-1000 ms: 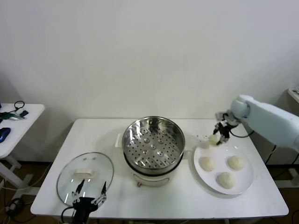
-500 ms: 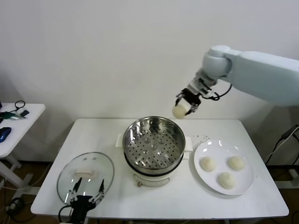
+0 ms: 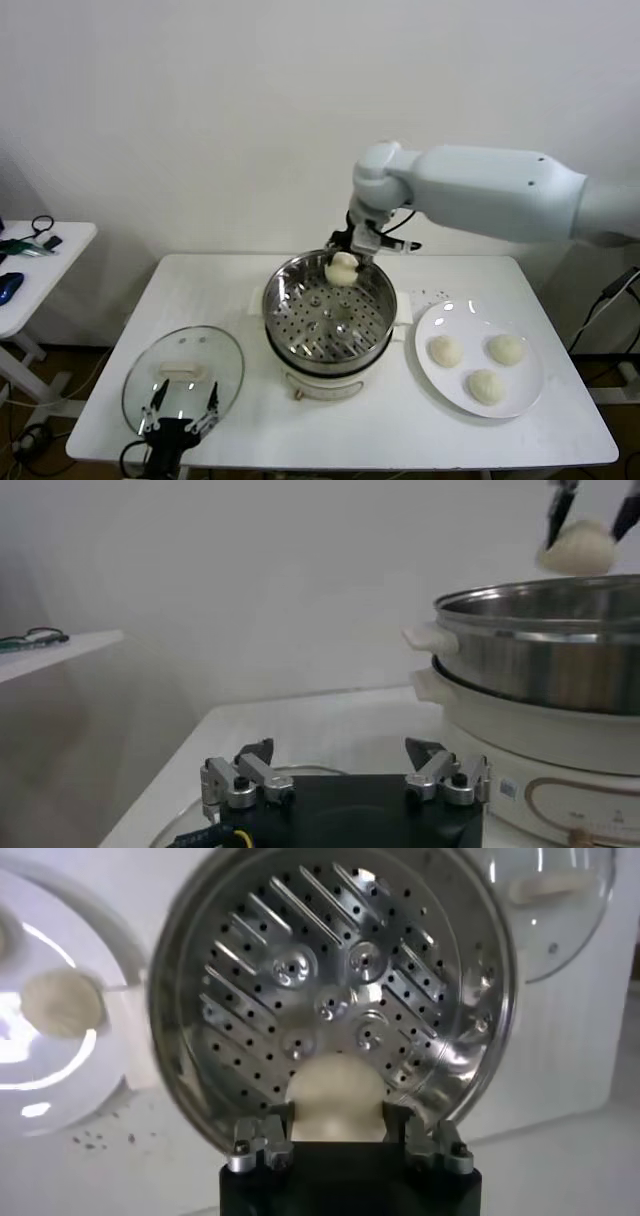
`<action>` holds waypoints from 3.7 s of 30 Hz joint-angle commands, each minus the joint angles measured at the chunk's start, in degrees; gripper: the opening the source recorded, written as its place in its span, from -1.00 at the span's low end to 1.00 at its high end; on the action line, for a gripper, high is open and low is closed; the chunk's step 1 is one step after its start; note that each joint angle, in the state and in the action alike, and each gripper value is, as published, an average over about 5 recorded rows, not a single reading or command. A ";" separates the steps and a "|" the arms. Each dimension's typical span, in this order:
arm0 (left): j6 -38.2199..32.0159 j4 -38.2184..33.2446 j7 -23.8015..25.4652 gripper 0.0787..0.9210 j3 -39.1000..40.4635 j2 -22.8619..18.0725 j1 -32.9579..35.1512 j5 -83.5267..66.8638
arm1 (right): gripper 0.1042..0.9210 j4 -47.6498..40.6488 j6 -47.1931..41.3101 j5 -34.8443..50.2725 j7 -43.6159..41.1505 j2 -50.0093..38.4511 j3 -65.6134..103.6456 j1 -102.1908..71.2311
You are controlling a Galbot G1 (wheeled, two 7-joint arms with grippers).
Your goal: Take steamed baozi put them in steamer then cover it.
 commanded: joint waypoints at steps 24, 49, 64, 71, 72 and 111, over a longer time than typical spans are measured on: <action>-0.51 -0.92 -0.12 0.77 0.33 -0.42 0.51 0.05 | 0.65 -14.64 6.72 0.14 -0.42 8.95 0.27 -5.25; -0.08 -1.49 0.11 0.77 0.46 -0.44 -0.05 0.40 | 0.76 7.35 -43.66 41.19 0.98 -34.07 -18.91 0.68; -0.91 -2.05 -0.21 0.77 0.24 -1.06 0.81 0.86 | 0.76 2.21 -47.88 32.31 6.46 -27.55 -6.05 -17.21; -1.37 -2.26 -0.32 0.77 0.49 -1.09 1.43 1.52 | 0.76 -1.38 -47.26 29.86 6.85 -24.64 -3.76 -19.20; -1.40 -2.29 -0.33 0.77 0.53 -1.10 1.46 1.60 | 0.76 -1.70 -47.21 29.60 6.84 -24.31 -3.64 -19.36; -1.62 -2.75 -0.50 0.77 1.02 -1.27 2.05 1.89 | 0.24 0.12 -39.46 35.50 -5.52 -21.88 -16.75 3.87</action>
